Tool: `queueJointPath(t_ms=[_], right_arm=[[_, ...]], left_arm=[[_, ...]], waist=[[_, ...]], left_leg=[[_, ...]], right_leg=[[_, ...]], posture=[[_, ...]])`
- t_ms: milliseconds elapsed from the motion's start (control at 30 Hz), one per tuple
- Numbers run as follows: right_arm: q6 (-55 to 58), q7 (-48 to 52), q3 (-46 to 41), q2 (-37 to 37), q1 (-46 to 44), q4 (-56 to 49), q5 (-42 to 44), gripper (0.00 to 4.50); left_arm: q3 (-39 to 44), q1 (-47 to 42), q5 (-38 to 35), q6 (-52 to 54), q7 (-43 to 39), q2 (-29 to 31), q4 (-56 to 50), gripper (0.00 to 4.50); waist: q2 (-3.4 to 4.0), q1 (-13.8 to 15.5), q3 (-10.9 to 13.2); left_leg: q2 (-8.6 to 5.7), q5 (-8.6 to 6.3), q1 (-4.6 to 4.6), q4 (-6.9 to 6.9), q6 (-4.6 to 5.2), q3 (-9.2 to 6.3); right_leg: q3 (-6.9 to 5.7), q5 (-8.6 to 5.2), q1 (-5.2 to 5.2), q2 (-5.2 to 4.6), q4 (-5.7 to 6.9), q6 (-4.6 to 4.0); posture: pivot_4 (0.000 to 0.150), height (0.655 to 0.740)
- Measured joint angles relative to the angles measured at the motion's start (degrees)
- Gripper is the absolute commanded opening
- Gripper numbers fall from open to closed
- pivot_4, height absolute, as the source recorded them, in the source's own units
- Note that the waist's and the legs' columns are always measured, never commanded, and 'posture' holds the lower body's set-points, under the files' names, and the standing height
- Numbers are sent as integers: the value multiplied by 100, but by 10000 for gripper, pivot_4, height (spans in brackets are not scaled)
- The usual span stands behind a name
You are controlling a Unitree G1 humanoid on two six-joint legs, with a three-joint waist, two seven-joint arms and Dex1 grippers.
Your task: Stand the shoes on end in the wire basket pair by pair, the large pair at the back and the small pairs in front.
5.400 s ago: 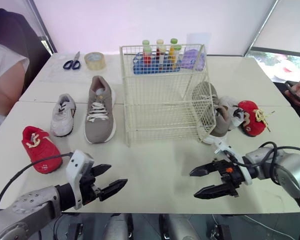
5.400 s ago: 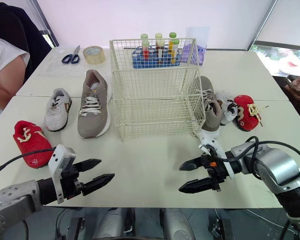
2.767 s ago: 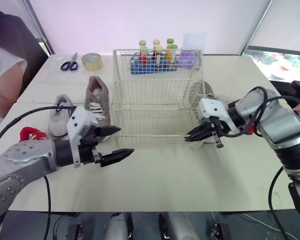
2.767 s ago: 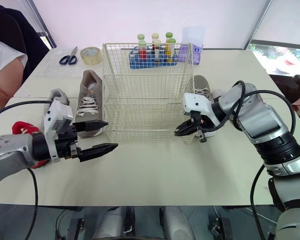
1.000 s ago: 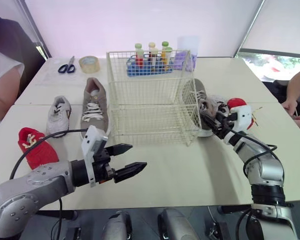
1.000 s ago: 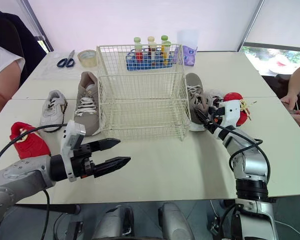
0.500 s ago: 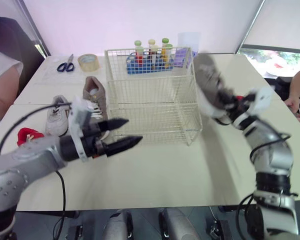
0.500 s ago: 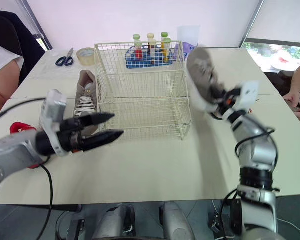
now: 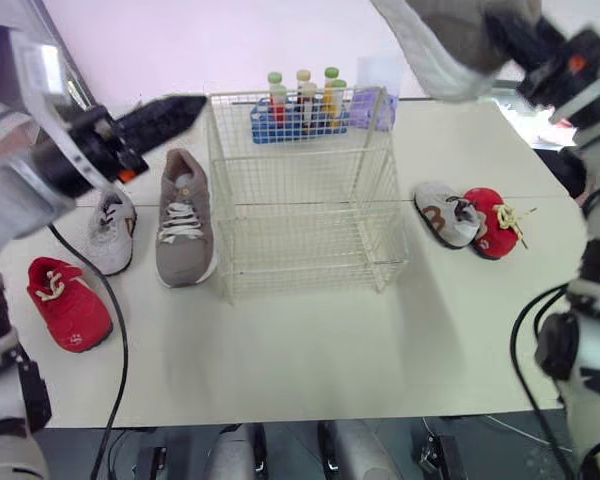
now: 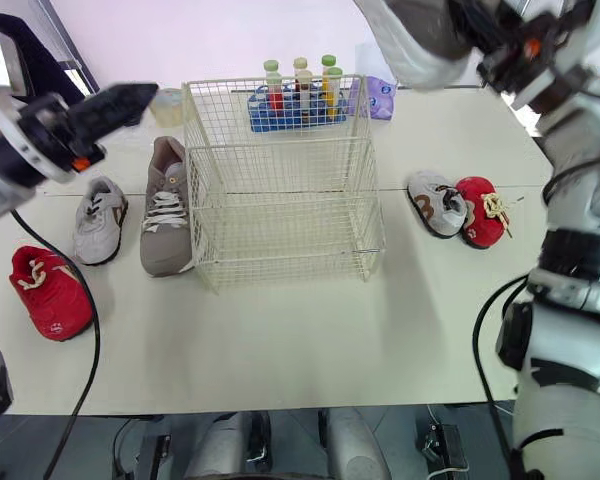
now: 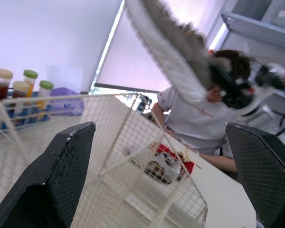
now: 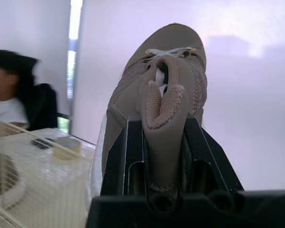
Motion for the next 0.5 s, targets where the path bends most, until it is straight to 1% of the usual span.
queueJointPath(t_ms=[67,100,200,267,367,500], right_arm=[[-99,627,200,-132,-504,10,92,3259],[-135,891,284,-176,-619,-45,127,3259],[-136,1608,627,-284,-614,-296,183,3259],[-126,1895,841,-289,-489,-421,172,3259],[-175,2254,1121,-299,-398,-648,99,3259],[-571,2356,1193,-248,-400,-760,-13,3259]], left_arm=[[-21,-287,164,128,-183,3,380,45000],[-28,-416,239,158,-232,1,541,45000],[-4,-790,426,279,-402,16,962,45000],[4,-986,538,383,-604,86,1129,45000],[18,-1294,732,551,-1104,438,1339,45000],[38,-1588,881,842,-1708,766,1455,45000]], waist=[[-3,11,0],[-4,14,-1],[-10,25,0],[-14,26,2],[-15,13,5],[-14,15,5]], left_leg=[[3,-1,-2,-4,0,-6],[4,-1,-3,-5,0,-7],[2,-1,-6,6,0,-3],[0,-1,-8,20,0,1],[0,-1,-8,23,1,5],[1,-1,-4,18,0,2]], right_leg=[[-3,-1,-1,0,-4,0],[-4,-1,-1,0,-7,0],[-4,0,2,-8,-6,0],[-4,6,4,-11,-3,7],[-7,7,2,-11,0,8],[-9,6,1,-9,3,8]], posture=[[1500,7400],[1500,7400],[1500,7400],[1500,7400],[1500,7400],[1500,7400]])
